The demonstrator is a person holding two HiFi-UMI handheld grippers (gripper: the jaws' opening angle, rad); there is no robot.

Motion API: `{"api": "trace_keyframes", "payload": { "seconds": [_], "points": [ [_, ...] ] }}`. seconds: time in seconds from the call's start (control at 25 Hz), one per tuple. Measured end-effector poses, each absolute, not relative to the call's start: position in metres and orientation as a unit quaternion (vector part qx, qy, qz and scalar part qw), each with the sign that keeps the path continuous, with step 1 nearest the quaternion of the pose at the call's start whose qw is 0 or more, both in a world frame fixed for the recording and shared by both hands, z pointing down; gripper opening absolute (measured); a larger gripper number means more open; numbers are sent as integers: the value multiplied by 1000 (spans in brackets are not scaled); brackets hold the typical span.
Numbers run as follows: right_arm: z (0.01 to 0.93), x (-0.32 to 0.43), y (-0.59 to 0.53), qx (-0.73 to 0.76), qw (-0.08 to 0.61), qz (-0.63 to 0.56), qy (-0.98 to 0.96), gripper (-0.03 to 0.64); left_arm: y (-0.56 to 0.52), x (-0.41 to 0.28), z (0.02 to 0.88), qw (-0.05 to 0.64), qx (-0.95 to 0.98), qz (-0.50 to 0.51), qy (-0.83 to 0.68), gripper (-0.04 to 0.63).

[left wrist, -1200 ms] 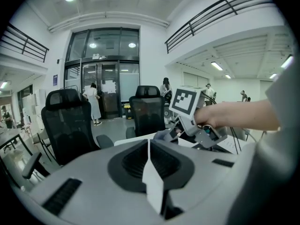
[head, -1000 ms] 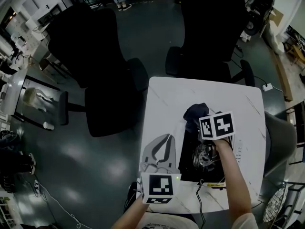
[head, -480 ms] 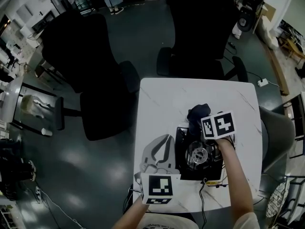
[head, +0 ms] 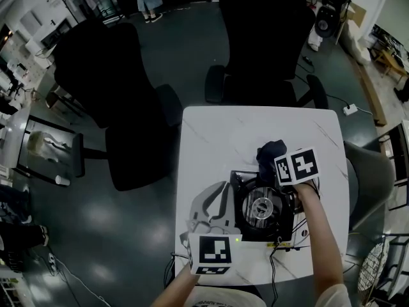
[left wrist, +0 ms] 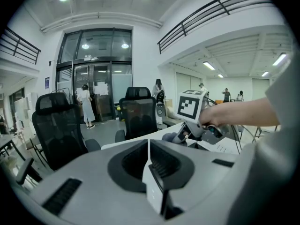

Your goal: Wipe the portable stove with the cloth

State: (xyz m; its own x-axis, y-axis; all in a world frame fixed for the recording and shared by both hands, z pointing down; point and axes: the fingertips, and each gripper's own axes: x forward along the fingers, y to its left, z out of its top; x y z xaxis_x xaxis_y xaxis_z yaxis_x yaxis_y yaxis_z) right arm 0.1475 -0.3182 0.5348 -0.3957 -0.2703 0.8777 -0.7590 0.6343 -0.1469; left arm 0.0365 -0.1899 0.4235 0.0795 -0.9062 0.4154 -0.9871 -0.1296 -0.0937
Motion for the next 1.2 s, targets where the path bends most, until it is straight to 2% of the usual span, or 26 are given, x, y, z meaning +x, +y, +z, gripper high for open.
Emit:
{"api": "trace_keyframes", "payload": {
  "seconds": [1.2],
  "points": [
    [538,254,-355,409,417,315,-748,89,-200,74,418,98,741,198,-634,22]
  ]
}}
